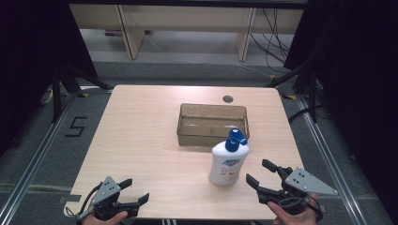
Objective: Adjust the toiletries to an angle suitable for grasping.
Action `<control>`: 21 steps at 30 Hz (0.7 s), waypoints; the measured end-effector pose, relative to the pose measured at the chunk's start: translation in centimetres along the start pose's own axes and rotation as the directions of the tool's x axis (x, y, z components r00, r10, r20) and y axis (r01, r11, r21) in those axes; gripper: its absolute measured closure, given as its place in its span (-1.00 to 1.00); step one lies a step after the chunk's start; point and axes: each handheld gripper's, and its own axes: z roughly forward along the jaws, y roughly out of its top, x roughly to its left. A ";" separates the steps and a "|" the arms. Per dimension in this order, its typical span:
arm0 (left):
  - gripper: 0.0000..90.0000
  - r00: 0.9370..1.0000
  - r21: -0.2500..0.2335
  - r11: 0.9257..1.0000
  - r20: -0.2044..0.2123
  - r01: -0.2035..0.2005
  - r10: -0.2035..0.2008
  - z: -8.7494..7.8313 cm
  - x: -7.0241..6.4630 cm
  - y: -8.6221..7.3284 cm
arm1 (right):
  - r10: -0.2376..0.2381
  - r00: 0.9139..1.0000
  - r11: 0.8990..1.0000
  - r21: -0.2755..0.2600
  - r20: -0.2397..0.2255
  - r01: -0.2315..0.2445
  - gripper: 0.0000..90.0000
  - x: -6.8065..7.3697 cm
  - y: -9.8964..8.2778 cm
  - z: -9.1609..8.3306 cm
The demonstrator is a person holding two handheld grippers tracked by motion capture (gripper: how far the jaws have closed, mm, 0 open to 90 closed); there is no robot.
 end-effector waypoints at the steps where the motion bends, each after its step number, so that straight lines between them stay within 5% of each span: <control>1: -0.63 1.000 0.004 1.000 -0.003 -0.002 0.002 0.0 0.0 0.0 | 0.003 1.000 1.000 0.001 -0.011 -0.003 -0.37 0.0 0.2 0.1; 17: -0.63 1.000 -0.008 1.000 0.001 0.010 -0.010 0.1 -0.2 0.0 | -0.032 0.999 0.999 -0.031 -0.012 0.032 -0.30 0.4 3.1 1.0; 19: -0.63 1.000 -0.008 1.000 0.001 0.011 -0.011 0.1 -0.2 0.0 | -0.069 0.998 0.996 -0.053 0.002 0.069 -0.30 0.2 3.4 1.4; 21: -0.63 1.000 -0.006 1.000 0.001 0.004 -0.004 0.1 -0.2 0.0 | -0.043 0.999 0.998 -0.038 -0.020 0.042 -0.29 0.4 3.6 1.6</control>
